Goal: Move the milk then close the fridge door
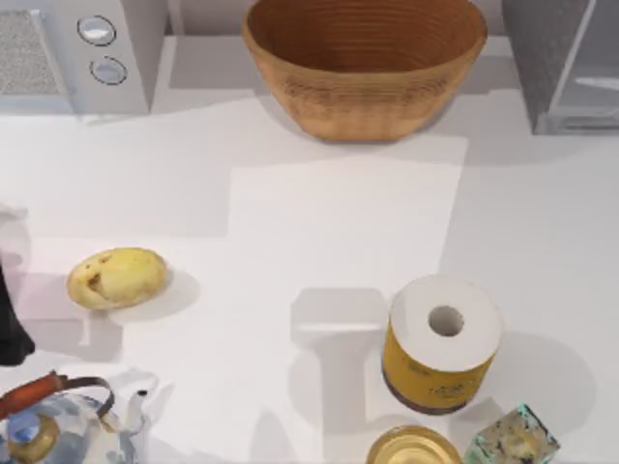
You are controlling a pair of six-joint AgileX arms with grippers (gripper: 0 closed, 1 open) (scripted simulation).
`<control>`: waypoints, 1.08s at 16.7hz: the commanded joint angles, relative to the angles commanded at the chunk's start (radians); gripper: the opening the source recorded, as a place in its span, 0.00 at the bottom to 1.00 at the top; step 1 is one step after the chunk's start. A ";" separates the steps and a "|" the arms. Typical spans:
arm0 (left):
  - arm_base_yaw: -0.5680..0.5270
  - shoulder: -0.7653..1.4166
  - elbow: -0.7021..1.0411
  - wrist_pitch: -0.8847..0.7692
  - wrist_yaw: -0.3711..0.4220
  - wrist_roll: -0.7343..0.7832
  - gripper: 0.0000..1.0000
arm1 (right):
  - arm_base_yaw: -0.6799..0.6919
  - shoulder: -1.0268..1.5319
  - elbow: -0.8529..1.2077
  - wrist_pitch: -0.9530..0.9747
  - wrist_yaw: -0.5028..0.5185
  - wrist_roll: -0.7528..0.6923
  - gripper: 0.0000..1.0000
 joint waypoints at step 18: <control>0.000 0.000 0.000 0.000 0.000 0.000 1.00 | 0.700 -0.155 -0.222 0.246 0.551 0.480 1.00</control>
